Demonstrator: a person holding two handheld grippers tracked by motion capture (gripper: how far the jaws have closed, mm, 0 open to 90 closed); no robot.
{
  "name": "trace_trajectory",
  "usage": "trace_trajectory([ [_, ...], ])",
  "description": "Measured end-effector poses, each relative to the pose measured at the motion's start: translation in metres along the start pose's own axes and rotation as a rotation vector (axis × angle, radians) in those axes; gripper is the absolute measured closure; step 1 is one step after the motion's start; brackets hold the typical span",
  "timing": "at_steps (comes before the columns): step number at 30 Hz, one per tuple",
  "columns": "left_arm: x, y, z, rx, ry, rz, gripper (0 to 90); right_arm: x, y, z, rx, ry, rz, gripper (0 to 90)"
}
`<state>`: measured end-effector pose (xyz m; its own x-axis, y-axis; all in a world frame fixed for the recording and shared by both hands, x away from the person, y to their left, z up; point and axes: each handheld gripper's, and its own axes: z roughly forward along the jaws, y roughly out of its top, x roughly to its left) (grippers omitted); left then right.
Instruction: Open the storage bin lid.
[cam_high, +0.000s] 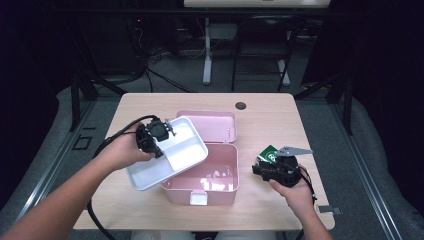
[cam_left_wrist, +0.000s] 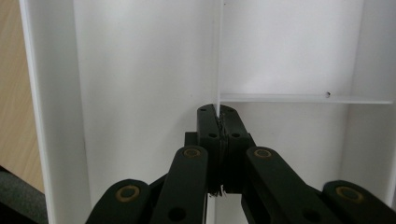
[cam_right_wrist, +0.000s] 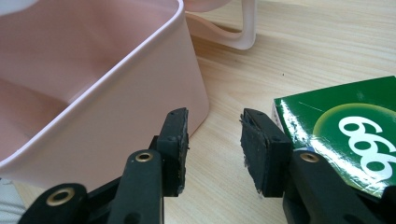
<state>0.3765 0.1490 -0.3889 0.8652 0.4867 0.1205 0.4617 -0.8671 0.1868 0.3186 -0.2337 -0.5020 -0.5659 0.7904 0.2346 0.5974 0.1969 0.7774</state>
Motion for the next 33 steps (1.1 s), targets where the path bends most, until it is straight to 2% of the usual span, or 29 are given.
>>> trace_trajectory([
  [3,0.009,-0.013,-0.003,-0.003,0.004,-0.034,89.5,0.000,-0.001,0.000,-0.003,0.001,0.004,60.6],
  [11,0.032,-0.056,-0.009,-0.010,0.029,-0.175,89.5,0.000,-0.002,0.000,-0.001,-0.001,0.008,59.7],
  [20,0.049,-0.092,-0.015,-0.018,0.044,-0.276,89.5,0.001,-0.003,0.000,-0.007,-0.002,0.015,59.1],
  [26,0.055,-0.104,-0.009,-0.005,0.045,-0.310,89.5,0.000,-0.004,-0.001,-0.010,0.003,0.020,59.1],
  [30,0.059,-0.108,0.001,-0.011,0.038,-0.345,89.5,0.000,-0.004,-0.002,-0.014,0.001,0.024,59.0],
  [33,0.062,-0.109,0.012,-0.004,0.038,-0.356,89.5,-0.001,-0.004,-0.003,-0.018,0.002,0.023,58.8],
])
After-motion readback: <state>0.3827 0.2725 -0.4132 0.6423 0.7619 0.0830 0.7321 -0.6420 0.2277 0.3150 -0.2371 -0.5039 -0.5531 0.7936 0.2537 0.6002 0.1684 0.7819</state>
